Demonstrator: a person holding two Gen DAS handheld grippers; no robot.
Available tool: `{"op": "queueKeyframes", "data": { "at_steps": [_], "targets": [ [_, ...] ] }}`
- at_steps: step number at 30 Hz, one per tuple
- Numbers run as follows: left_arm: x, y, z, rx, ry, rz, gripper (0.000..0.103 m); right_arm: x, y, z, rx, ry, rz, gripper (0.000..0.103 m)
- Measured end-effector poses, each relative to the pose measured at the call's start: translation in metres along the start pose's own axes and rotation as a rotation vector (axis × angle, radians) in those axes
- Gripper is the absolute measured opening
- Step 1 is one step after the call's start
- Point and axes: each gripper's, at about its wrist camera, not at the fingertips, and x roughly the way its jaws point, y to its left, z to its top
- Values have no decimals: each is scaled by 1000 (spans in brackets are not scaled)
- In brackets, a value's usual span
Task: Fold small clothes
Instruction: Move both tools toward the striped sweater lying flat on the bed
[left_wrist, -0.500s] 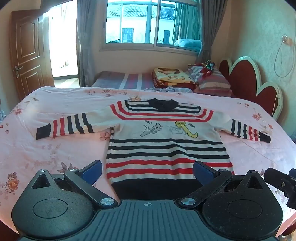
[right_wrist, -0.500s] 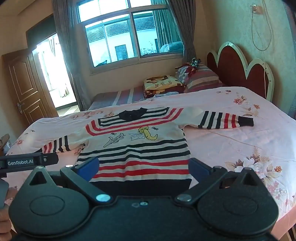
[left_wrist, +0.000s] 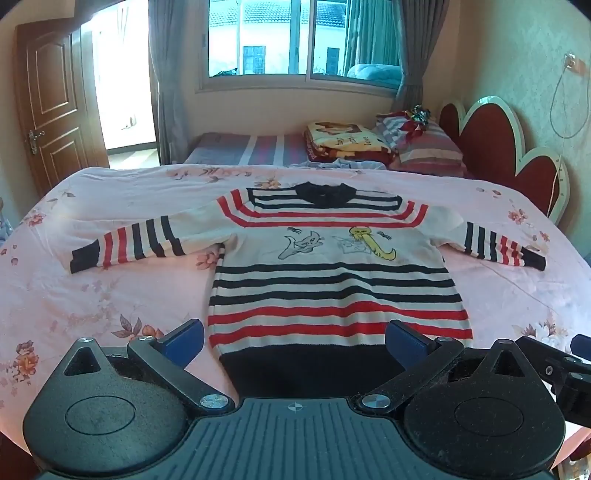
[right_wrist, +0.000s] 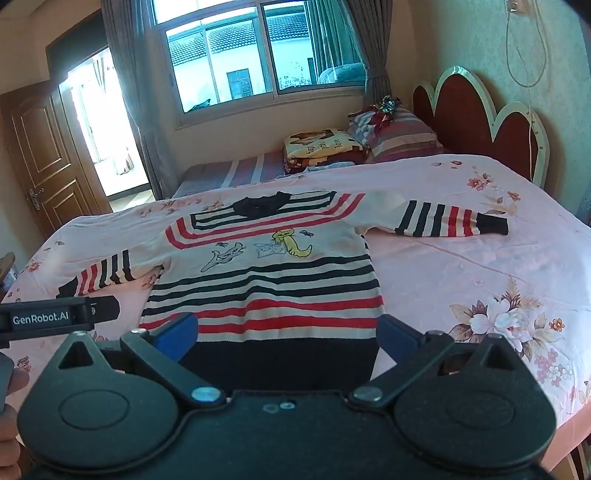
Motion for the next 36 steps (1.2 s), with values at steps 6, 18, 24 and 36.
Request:
{"op": "queueKeyframes", "data": {
  "at_steps": [6,18,24,36],
  "targets": [
    [1,-6,4,5,-4,2,103,2,-6,0,15,13,4,102],
    [2,-10,2,18,3,10,103,3,-12,0,24,22,14,102],
    [3,-12,3,22,6,4,103,4,-15,-1,35,24,13,102],
    [5,-12,3,27,7,9,103,3,-16,-1,36,28,13,102]
  ]
}}
